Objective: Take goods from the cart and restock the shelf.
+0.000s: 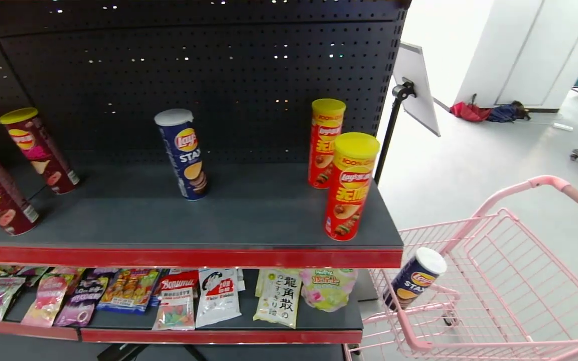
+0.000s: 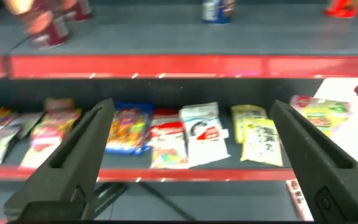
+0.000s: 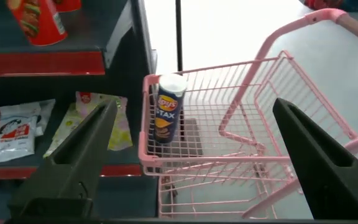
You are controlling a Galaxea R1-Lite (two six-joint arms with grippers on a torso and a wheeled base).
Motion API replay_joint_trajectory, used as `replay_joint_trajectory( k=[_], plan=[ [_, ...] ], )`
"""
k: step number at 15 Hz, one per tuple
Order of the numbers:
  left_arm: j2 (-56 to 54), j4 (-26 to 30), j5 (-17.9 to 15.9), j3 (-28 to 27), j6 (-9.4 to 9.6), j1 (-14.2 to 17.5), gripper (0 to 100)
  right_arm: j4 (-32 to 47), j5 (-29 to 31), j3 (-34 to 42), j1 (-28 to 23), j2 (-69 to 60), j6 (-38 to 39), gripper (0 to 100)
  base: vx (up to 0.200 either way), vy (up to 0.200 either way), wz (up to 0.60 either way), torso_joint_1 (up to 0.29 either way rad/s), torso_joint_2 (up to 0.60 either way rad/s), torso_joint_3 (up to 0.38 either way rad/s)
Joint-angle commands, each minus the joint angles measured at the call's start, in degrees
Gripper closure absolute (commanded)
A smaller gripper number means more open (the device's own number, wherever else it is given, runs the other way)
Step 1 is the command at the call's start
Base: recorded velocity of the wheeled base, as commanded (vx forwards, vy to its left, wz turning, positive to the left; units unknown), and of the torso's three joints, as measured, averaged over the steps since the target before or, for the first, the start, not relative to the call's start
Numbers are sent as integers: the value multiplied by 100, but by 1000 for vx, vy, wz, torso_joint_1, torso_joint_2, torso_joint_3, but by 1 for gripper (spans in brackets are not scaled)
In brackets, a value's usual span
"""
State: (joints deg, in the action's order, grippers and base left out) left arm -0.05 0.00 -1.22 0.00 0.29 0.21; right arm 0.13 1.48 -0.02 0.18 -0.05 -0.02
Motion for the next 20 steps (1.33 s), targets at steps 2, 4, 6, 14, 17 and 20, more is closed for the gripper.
replay_joint_trajectory(
  k=[2,4,6,14,17,20],
  plan=[
    [5,0,-1,0,-3,6,0,4,2,2,-1,5,2,0,0,0,-600,12,2,0],
    [5,0,-1,0,-3,-3,0,4,2,2,8,5,-6,0,0,0,-600,0,2,2],
    [5,0,8,0,-3,6,0,4,2,2,-1,5,2,0,0,0,-600,-2,5,2],
    [5,0,-1,0,-3,6,0,4,2,2,-1,5,-6,0,0,0,-75,0,0,1],
    [5,0,-1,0,-3,-3,0,4,11,2,-1,5,-15,0,0,0,0,0,0,0],
    [5,0,-1,0,-3,-3,0,4,11,2,-1,5,2,0,0,0,0,-106,233,137]
  ],
)
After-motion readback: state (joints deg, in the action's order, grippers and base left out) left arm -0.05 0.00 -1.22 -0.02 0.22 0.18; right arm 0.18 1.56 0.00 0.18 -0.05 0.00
